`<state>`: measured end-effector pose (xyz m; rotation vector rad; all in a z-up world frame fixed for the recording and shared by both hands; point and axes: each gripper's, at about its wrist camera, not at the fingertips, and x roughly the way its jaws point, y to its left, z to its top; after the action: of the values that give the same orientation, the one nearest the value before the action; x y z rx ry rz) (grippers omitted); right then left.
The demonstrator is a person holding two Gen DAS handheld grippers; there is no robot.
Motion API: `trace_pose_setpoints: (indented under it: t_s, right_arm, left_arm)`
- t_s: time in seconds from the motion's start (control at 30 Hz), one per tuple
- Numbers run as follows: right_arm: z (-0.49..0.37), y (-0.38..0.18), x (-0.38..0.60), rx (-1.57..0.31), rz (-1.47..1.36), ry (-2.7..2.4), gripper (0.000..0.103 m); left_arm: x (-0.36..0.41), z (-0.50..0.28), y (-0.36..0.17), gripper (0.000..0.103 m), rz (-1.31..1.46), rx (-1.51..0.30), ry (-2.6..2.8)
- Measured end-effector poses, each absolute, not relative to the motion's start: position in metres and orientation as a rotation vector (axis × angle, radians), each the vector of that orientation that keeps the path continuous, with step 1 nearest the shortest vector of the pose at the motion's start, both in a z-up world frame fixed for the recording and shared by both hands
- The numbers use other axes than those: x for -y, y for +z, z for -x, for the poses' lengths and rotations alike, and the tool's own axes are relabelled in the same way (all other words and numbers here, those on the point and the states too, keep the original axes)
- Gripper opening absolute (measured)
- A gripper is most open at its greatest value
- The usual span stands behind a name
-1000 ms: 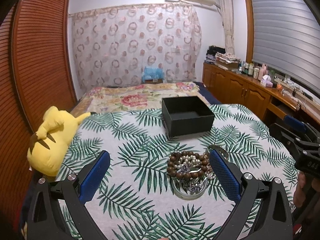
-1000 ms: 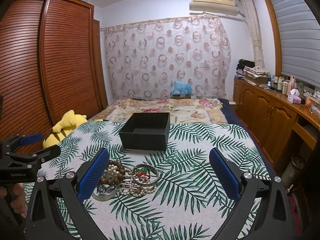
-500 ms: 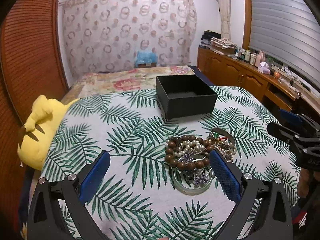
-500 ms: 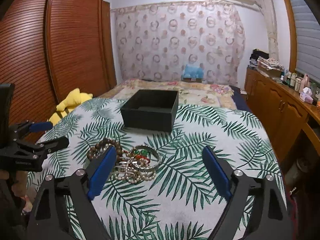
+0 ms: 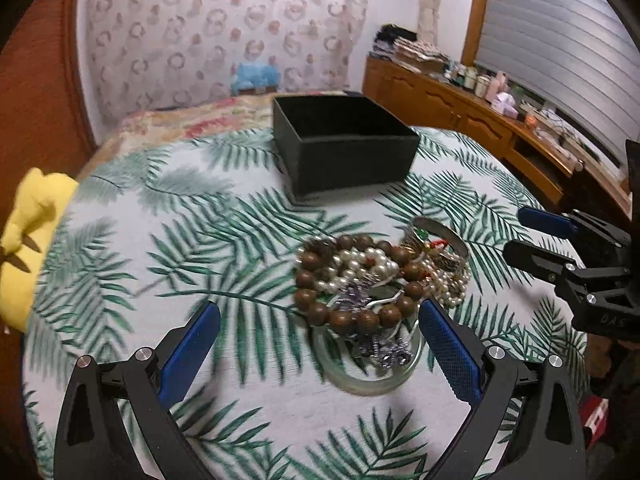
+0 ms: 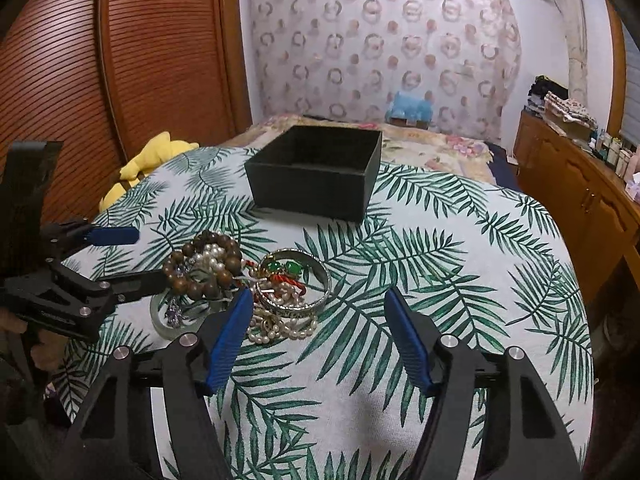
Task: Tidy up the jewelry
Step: 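Grasp the brown wooden bead bracelet with the left tool while the right tool approaches the dish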
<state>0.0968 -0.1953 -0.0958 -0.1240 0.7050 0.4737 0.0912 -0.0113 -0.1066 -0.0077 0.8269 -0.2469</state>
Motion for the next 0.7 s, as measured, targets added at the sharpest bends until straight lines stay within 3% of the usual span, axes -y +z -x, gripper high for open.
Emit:
trace_pose_setpoints:
  t_s: [0.2,0.3,0.57,0.7]
  right_arm:
    - [-0.099,-0.098,0.194,-0.717,0.142,0.480,0.069]
    - [-0.099,-0.099,0.195,-0.718,0.138,0.479,0.069]
    - [-0.101,-0.105,0.196,-0.726,0.132,0.478,0.069]
    - [-0.100,-0.105,0.194,-0.722,0.136,0.482,0.069]
  left_arm:
    - [0.022,-0.098,-0.112,0.096,0.009,-0.854,-0.292]
    - [0.016,-0.095,-0.108,0.090,0.040,-0.840,-0.306]
    - [-0.012,-0.111,-0.108,0.038,0.149,-0.860,-0.307]
    - [-0.009,-0.120,-0.116,0.020,0.132,-0.897,-0.316]
